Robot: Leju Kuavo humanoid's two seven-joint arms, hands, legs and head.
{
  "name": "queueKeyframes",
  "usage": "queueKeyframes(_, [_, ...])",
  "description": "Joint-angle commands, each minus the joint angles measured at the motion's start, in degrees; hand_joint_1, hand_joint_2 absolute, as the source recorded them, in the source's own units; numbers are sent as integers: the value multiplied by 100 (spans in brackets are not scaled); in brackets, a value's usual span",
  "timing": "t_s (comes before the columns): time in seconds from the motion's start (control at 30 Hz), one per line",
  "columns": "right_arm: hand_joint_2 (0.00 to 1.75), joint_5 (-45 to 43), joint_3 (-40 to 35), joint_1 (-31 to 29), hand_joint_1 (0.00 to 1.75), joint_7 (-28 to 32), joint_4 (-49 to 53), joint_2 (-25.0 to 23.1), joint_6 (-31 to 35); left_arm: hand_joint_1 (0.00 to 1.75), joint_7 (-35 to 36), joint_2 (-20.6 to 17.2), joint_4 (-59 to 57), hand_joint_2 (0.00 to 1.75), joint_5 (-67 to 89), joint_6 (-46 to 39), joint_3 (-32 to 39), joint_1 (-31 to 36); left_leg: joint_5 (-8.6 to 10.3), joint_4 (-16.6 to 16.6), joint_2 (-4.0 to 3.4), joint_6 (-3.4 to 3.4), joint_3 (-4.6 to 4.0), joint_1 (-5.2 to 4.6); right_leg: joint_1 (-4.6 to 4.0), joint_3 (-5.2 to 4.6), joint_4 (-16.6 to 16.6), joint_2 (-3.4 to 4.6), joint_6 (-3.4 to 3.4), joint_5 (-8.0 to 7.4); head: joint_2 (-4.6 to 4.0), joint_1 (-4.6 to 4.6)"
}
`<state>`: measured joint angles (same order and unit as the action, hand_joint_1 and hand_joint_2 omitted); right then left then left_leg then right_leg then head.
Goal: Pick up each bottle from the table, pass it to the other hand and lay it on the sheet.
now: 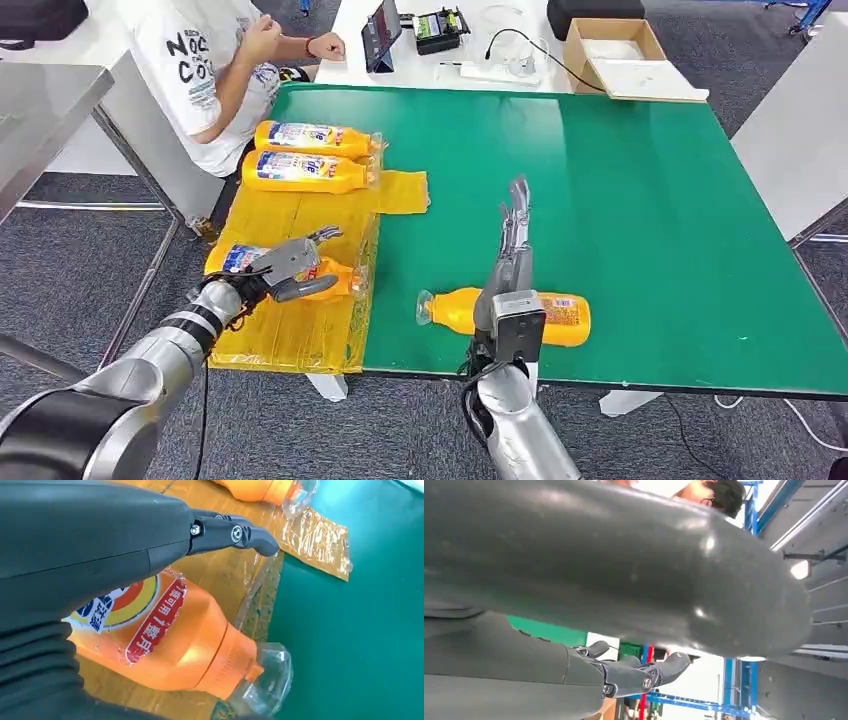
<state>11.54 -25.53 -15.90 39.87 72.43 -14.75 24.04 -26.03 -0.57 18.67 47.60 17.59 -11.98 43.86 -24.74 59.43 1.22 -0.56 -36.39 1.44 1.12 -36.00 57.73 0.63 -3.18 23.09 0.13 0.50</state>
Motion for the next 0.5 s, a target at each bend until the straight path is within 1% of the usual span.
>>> queueKeyframes(0.03, [175,444,-156,-308,0,-317,-733,413,-8,0,-320,400,126,0,-949,-1447,1245,-238,-5,-12,-12,13,29,0,-5,30,-17,-1,9,1,0,0])
queueKeyframes(0.07, [175,740,-245,-384,0,-556,-895,505,-48,0,-441,493,360,0,-1279,-2069,1618,-340,-4,-19,-10,18,40,0,-6,43,-26,-8,11,1,0,-2])
queueKeyframes(0.1, [175,984,-241,-370,0,-682,-890,616,-49,0,-692,620,603,175,-1685,-2732,2047,-420,-3,-9,-8,11,20,1,-5,20,-15,-3,7,0,0,0])
queueKeyframes(0.13, [175,1057,-202,-347,0,-692,-867,656,-3,0,-808,665,750,175,-1750,-3166,2162,-456,-4,-10,-8,14,25,2,-8,25,-18,-6,9,1,0,0])
queueKeyframes(0.17, [175,1429,-116,-280,0,-887,-719,804,68,0,-1165,757,1181,175,-1885,-3937,2267,-590,-3,-13,5,17,28,1,-7,35,-21,-21,9,4,0,-2])
queueKeyframes(0.2, [175,1640,-74,-267,0,-1036,-638,915,56,0,-1303,796,1491,175,-2073,-4035,2339,-688,0,-7,6,10,10,0,-4,14,-12,-16,5,2,0,-2])
queueKeyframes(0.23, [175,1823,5,-231,0,-1191,-514,1013,-42,0,-1378,815,1863,175,-2238,-4035,2289,-839,-2,-7,10,14,16,2,-7,23,-16,-24,8,5,0,0])
queueKeyframes(0.27, [175,2264,28,-226,0,-1382,-411,1202,-83,0,-1397,881,2559,175,-2701,-3838,2272,-1123,-7,-10,4,20,30,3,-10,39,-23,-24,11,7,0,0])
queueKeyframes(0.3, [175,2549,45,-190,0,-1547,-305,1337,-177,0,-1397,906,2903,175,-2921,-3744,2237,-1295,-3,-7,5,14,11,0,-4,17,-15,-18,6,4,0,0])
queueKeyframes(0.37, [175,3069,54,-92,0,-1827,-80,1596,-429,0,-1336,936,3451,175,-3201,-3740,2161,-1636,-10,-11,1,22,33,0,-7,41,-24,-20,9,8,0,-4])
queueKeyframes(0.4, [175,3316,-25,-98,0,-2019,-48,1741,-649,0,-1397,927,3720,175,-3157,-3885,2058,-1826,-11,-18,-5,25,44,-2,-7,51,-33,-17,11,8,0,2])
queueKeyframes(0.43, [175,3489,-56,-113,0,-2171,-66,1872,-800,0,-1397,945,3942,175,-3255,-3881,1991,-2028,-9,-7,1,19,23,-4,-3,29,-19,-17,7,8,0,0])
queueKeyframes(0.47, [175,3688,-95,-126,0,-2305,-99,1982,-867,0,-1397,973,4089,175,-3326,-3808,1951,-2167,-12,-10,-9,22,32,-4,-4,36,-23,-11,9,7,0,0])
queueKeyframes(0.5, [175,3883,-154,-146,0,-2434,-150,2083,-955,0,-1397,995,4207,175,-3316,-3848,1907,-2272,-9,-6,-7,16,17,-7,1,19,-16,-6,5,5,0,-4])
